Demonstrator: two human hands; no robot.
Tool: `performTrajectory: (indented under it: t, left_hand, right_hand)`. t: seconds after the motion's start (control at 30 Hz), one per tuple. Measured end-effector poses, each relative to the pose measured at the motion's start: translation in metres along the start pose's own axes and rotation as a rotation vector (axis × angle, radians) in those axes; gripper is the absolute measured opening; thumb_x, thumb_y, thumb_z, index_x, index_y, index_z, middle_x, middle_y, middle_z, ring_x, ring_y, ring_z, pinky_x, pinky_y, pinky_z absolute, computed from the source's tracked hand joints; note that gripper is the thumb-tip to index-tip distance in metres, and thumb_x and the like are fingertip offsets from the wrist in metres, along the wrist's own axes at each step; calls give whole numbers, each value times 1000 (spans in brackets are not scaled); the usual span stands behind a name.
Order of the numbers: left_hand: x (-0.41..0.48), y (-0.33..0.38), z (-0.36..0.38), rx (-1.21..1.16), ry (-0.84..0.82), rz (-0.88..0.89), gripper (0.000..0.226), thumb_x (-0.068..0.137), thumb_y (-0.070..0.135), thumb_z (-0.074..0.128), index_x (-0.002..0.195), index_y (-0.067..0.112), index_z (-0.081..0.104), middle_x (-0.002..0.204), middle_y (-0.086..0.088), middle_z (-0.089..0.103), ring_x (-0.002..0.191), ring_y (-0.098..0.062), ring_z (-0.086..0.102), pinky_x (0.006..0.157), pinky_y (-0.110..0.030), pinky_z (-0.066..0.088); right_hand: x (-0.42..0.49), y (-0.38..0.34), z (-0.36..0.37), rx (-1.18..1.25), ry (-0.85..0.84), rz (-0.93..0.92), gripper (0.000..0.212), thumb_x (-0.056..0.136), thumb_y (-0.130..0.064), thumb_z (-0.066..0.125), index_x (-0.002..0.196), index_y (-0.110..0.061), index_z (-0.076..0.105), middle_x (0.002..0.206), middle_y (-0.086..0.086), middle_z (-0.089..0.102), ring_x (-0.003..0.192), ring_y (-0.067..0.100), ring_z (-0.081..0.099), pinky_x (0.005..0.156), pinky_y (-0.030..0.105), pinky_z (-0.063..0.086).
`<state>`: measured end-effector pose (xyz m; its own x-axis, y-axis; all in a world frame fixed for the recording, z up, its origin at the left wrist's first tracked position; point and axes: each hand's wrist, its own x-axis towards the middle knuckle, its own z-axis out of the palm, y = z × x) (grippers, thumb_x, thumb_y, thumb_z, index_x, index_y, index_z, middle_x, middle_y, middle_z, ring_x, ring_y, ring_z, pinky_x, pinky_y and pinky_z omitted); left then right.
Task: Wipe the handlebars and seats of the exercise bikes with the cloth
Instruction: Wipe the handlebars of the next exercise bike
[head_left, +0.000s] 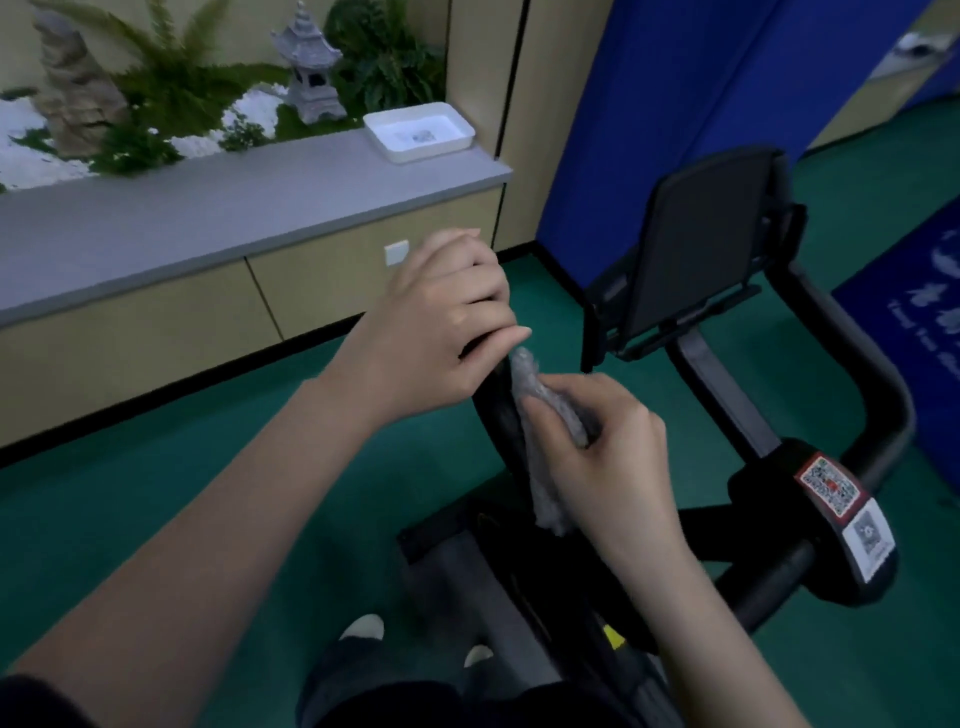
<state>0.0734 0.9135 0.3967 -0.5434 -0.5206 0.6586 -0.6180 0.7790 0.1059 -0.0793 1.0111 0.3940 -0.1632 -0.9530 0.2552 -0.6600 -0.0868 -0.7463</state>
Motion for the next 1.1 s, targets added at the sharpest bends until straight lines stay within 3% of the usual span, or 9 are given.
performTrajectory:
  t: [0.17,0.33,0.47,0.57,0.7,0.93,1.0,1.1]
  left_hand:
    - [1,-6,3,-94,68,55,26,90,21,62,69,9,71,71,-1,61,83,-25,57,107,-36,33]
    - [1,-12,3,-162,61,110,27,91,19,60,70,6,73,70,-3,61,81,-26,56,103,-35,35]
    - [2,-14,2,-167,78,132,26,91,18,60,71,6,73,70,-3,62,80,-27,58,95,-31,35]
    - [0,-12,4,-155,87,136,25,90,19,60,74,6,74,73,-4,64,83,-27,58,97,-35,37]
    - [-5,-7,4,-134,102,155,27,94,23,57,79,8,74,81,-4,67,97,-26,61,114,-38,23]
    - [-19,13,17,-135,16,259,31,98,25,51,80,11,72,80,-1,68,93,-22,63,116,-38,19]
    - [-21,14,19,-104,2,266,33,98,25,48,77,12,71,78,0,67,87,-22,62,114,-37,21]
    - [-20,12,20,-74,2,274,34,97,22,47,75,11,69,77,-1,67,84,-25,61,109,-36,24]
  right_hand:
    - [-32,-21,17,-176,269,-34,15,81,-13,70,94,-8,74,84,-2,59,78,3,52,73,1,36]
    - [-44,-37,66,-281,469,-35,23,79,1,68,102,-1,71,88,10,58,76,21,58,66,34,50]
    - [-61,-34,65,-357,628,71,23,80,-2,65,102,-1,71,91,13,59,80,23,60,74,30,50]
    - [-62,-38,70,-367,738,151,21,81,-1,66,102,1,71,89,15,59,79,25,60,75,27,49]
    - [-54,-47,79,-383,680,195,23,81,1,66,103,2,71,90,15,59,80,27,59,72,33,50]
    - [-75,-41,47,-407,668,333,19,81,0,67,98,-1,73,88,10,60,80,22,60,76,24,47]
    - [-62,-44,45,-370,602,370,16,84,-7,67,99,-5,73,88,9,61,81,24,60,76,30,48]
    - [-37,-40,31,-328,395,412,14,89,-19,63,95,-13,73,87,5,66,85,24,60,74,27,41]
